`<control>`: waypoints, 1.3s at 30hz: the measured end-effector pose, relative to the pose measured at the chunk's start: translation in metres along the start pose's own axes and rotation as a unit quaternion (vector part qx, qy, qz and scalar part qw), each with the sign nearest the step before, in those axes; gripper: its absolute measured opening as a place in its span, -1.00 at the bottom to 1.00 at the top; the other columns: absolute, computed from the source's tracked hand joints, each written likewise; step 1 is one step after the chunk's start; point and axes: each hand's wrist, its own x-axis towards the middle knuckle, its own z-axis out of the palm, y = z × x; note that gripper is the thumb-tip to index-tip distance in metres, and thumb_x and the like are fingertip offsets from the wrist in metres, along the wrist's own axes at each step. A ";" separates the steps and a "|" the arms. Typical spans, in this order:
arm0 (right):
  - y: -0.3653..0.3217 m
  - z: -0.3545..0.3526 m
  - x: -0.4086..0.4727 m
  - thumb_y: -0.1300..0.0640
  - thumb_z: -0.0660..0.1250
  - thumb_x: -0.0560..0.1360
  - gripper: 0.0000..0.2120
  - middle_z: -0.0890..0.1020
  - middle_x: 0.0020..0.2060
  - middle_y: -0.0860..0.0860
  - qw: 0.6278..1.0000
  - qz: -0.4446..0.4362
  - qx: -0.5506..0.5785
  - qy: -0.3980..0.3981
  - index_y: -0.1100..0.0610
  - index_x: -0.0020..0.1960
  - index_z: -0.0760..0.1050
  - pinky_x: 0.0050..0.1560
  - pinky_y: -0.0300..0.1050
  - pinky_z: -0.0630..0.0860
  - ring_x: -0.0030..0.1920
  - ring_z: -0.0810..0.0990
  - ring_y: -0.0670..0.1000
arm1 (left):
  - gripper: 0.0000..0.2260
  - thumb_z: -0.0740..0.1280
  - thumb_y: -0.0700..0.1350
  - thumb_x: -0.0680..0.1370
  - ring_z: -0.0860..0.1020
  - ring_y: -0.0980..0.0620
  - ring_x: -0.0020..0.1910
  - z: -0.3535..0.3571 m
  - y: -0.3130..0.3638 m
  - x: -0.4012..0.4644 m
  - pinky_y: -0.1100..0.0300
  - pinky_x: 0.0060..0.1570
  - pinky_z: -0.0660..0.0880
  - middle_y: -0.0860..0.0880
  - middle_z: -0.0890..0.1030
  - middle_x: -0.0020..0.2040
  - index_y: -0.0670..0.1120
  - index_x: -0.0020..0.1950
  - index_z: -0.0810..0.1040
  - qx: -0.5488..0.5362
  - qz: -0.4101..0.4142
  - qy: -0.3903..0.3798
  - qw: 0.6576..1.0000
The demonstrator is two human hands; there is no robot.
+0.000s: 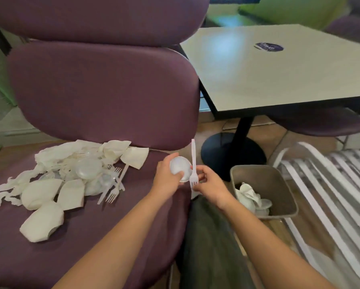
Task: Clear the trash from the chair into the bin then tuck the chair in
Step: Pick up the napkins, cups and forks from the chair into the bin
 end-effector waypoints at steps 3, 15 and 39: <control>0.021 -0.047 -0.010 0.45 0.31 0.39 -0.57 0.57 -0.22 -0.06 0.998 0.018 -0.005 0.060 0.02 0.12 0.48 -0.21 -0.26 0.48 -0.19 0.54 -0.07 | -0.51 0.32 -0.35 0.49 0.44 -0.02 0.18 0.055 0.024 0.001 0.29 -0.28 0.58 -0.04 0.41 0.26 -0.02 0.37 0.39 -0.048 0.004 -0.053 0.997; 0.115 -0.172 -0.005 0.18 0.37 0.46 -0.75 0.66 0.02 0.13 0.944 0.182 -0.160 0.224 0.20 0.13 0.56 -0.08 -0.16 0.42 0.04 0.61 0.16 | -0.71 0.38 -0.14 0.52 0.56 -0.01 0.07 0.216 0.045 0.008 0.14 -0.02 0.52 -0.01 0.58 0.15 0.06 0.19 0.41 0.054 -0.007 -0.120 0.991; -0.001 -0.022 0.040 0.07 0.33 0.51 -0.72 0.63 0.12 0.02 0.980 0.027 -0.185 0.070 0.06 0.21 0.55 0.11 -0.09 0.49 0.13 0.57 0.06 | -0.86 0.30 -0.02 0.58 0.55 0.14 0.05 0.013 0.013 0.029 0.24 0.08 0.43 0.15 0.58 -0.03 0.09 0.11 0.59 0.083 -0.006 -0.015 0.996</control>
